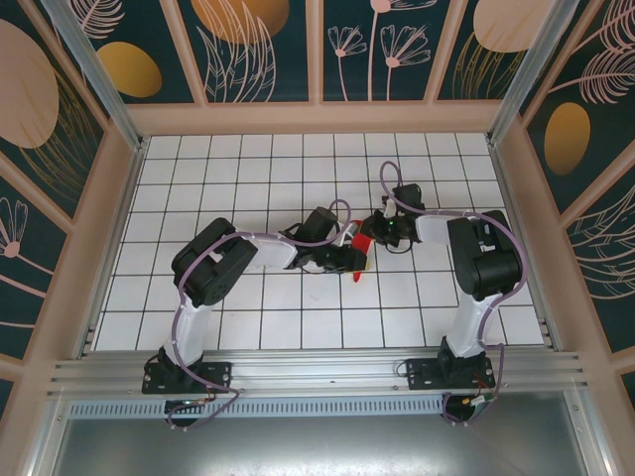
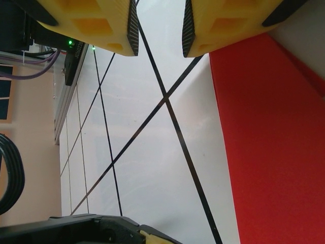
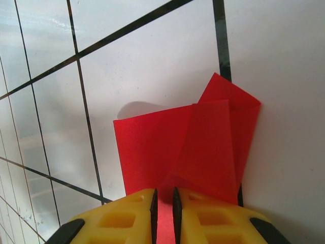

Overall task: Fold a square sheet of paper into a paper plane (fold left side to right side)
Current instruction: Fold the wing for the fifth time at the center of the table.

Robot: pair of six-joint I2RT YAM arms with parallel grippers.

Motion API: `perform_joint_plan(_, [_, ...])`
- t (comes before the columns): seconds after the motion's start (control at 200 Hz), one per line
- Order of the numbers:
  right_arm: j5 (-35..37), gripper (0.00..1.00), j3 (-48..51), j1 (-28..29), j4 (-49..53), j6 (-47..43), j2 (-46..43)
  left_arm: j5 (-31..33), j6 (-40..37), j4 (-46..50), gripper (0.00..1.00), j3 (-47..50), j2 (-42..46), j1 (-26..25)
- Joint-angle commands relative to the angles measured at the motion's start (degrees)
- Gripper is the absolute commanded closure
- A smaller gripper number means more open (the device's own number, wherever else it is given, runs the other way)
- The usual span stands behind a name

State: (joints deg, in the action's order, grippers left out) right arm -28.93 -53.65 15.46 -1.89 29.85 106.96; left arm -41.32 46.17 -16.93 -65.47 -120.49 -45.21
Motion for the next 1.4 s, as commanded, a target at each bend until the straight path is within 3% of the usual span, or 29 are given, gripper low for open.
perform_joint_plan(0.0, [3.4,0.81,0.8,0.0,5.0,-1.3,3.5,-0.7,0.5,-0.8,0.68,-0.4,-0.8,-0.9])
perform_joint_plan(0.435, [2.9,0.81,2.0,-0.2,3.1,-0.3,2.7,5.3,1.1,0.3,0.55,6.2,12.6,3.0])
perform_joint_plan(0.871, [3.0,0.81,1.6,-0.2,3.6,-0.6,2.8,1.5,6.2,-7.0,0.55,7.5,6.9,1.7])
perform_joint_plan(1.141, [2.9,0.81,1.4,-0.2,3.7,-0.7,3.0,1.4,6.6,-7.2,0.59,5.8,4.1,0.8])
perform_joint_plan(1.391, [3.1,0.81,1.4,-0.1,4.0,-0.8,3.2,1.2,6.4,-7.0,0.72,5.4,3.7,0.5])
